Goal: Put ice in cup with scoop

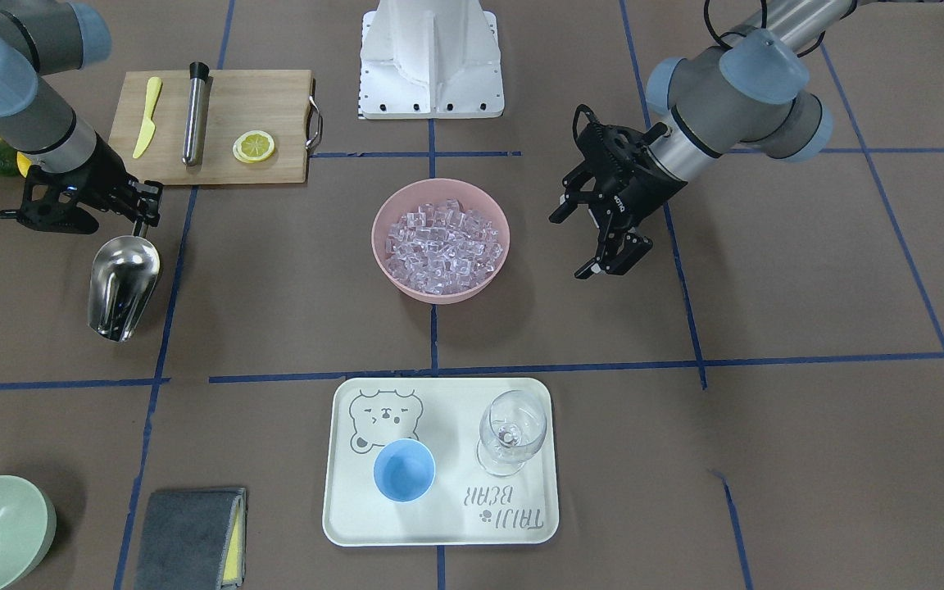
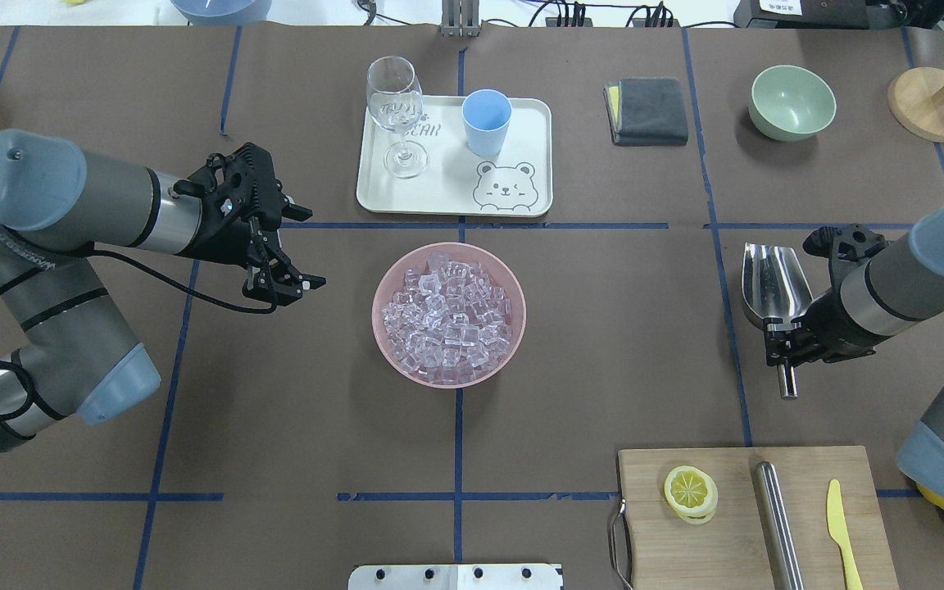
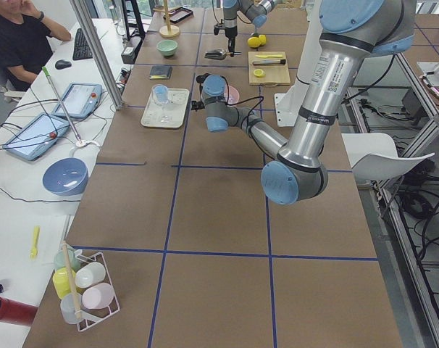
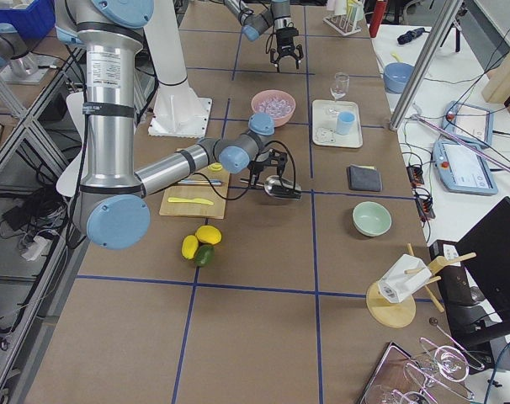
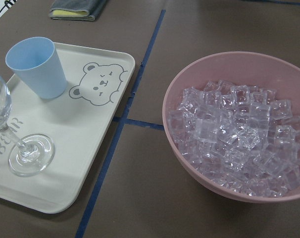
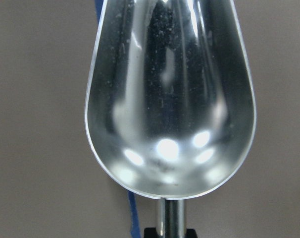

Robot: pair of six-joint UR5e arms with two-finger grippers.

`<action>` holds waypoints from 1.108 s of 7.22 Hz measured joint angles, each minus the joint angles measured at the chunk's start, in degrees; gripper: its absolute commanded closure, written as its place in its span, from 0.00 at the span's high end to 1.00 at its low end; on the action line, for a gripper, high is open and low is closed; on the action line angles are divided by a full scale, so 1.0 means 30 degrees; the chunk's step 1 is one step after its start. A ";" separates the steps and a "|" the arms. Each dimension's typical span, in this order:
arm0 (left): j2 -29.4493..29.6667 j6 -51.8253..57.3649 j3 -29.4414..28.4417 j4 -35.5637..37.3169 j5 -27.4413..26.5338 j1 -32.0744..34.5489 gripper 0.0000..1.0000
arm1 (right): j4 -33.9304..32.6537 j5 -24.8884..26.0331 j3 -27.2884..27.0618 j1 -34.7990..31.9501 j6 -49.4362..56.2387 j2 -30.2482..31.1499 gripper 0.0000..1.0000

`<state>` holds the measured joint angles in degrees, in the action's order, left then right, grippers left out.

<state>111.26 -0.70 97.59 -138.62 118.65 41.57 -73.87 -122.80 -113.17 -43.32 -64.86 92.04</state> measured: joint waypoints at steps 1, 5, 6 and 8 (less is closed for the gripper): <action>0.0011 0.0000 0.0066 -0.0012 -0.0001 0.0000 1.00 | -0.0019 0.0104 -0.0611 -0.0523 0.0068 -0.0189 0.00; 0.0086 -0.0075 0.0182 -0.0022 0.0000 0.0000 1.00 | -0.0401 0.0243 -0.1679 -0.2216 0.2778 -0.2050 0.00; 0.0083 -0.0100 0.0199 -0.0022 0.0000 0.0000 1.00 | -0.0770 0.0272 -0.1801 -0.2407 0.3787 -0.2308 0.00; 0.0065 -0.0116 0.0207 -0.0023 0.0000 0.0000 1.00 | -0.1120 0.0574 -0.1823 -0.2560 0.5721 -0.2675 0.00</action>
<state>111.46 -1.05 98.21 -138.69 118.65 41.57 -77.23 -121.08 -118.64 -51.00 -47.70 84.01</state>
